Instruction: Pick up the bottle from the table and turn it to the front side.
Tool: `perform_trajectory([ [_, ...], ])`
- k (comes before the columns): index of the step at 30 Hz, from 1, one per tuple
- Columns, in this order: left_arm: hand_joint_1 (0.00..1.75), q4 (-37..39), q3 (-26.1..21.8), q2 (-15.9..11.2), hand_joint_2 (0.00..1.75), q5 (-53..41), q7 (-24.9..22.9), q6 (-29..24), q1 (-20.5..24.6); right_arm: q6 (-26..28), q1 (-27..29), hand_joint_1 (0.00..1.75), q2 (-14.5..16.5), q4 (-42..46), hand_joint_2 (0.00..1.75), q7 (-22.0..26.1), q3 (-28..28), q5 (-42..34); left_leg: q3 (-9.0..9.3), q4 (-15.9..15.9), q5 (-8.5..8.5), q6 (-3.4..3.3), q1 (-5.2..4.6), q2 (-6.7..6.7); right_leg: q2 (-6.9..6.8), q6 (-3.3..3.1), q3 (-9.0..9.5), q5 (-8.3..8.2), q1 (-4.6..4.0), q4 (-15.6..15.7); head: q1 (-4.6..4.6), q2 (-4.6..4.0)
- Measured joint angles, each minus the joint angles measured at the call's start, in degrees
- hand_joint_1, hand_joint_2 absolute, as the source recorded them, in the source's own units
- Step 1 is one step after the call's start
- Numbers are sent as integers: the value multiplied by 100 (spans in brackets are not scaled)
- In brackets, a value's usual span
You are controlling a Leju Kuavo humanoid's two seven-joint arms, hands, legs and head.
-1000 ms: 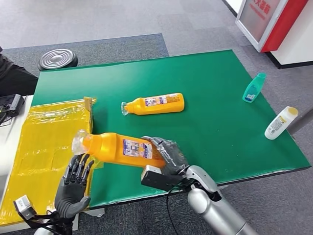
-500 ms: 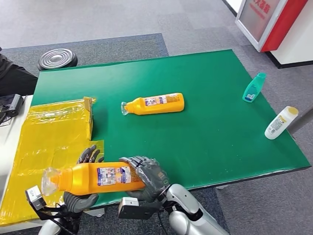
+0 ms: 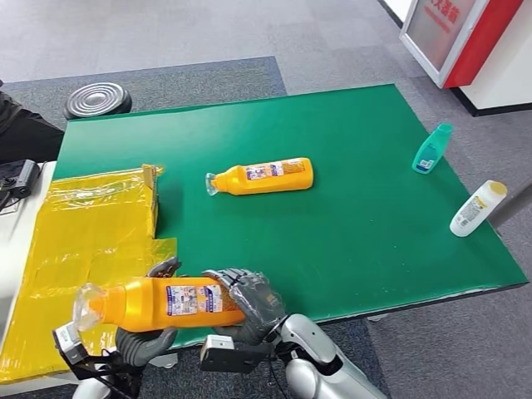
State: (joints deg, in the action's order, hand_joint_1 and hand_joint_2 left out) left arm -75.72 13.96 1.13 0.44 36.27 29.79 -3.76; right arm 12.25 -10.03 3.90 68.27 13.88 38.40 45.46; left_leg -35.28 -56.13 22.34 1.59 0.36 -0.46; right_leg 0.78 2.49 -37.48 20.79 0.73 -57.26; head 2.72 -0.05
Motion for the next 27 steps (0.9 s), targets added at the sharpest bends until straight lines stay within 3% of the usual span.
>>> perform_trajectory([
  [9, 175, -217, 214, -82, 175, -371, 154, -408, 32, 37, 6, 175, 74, -158, 175, 20, -33, -68, -1, 0, -1, 1, 0, 0, 0, -1, -2, -1, -1, 0, -1, 1],
  [13, 175, -350, 245, -53, 175, -545, 153, -723, 30, 71, 7, 155, 87, -157, 175, -27, -65, -105, -1, 0, -1, 1, 0, 0, 0, -1, -2, -1, 0, 0, 0, 1],
  [14, 175, -401, 247, -40, 175, -600, 150, -828, 20, 85, 8, 123, 90, -152, 175, -39, -78, -113, -1, 0, -1, 1, 0, 0, 0, -1, -2, -1, 0, 0, 1, 1],
  [17, 175, -551, 248, -11, 175, -719, 136, -1019, -13, 102, 11, 7, 93, -131, 175, -54, -108, -120, -1, 0, -1, 1, 0, 0, 0, -1, -2, -1, 0, 0, 0, 1],
  [20, 175, -672, 249, 14, 175, -902, 105, -1315, -41, 99, 38, 0, 93, -108, 175, -63, -145, -148, -1, 0, -1, 1, 0, 0, 0, -1, -3, -1, 0, 0, -1, 1],
  [27, 175, -1341, -284, 2, 175, -1767, -516, -3184, -73, 27, 635, 0, -117, 409, 175, 202, -693, -840, -4, 0, 0, 1, 1, 0, 0, -1, -4, 0, -2, 0, 0, 1],
])
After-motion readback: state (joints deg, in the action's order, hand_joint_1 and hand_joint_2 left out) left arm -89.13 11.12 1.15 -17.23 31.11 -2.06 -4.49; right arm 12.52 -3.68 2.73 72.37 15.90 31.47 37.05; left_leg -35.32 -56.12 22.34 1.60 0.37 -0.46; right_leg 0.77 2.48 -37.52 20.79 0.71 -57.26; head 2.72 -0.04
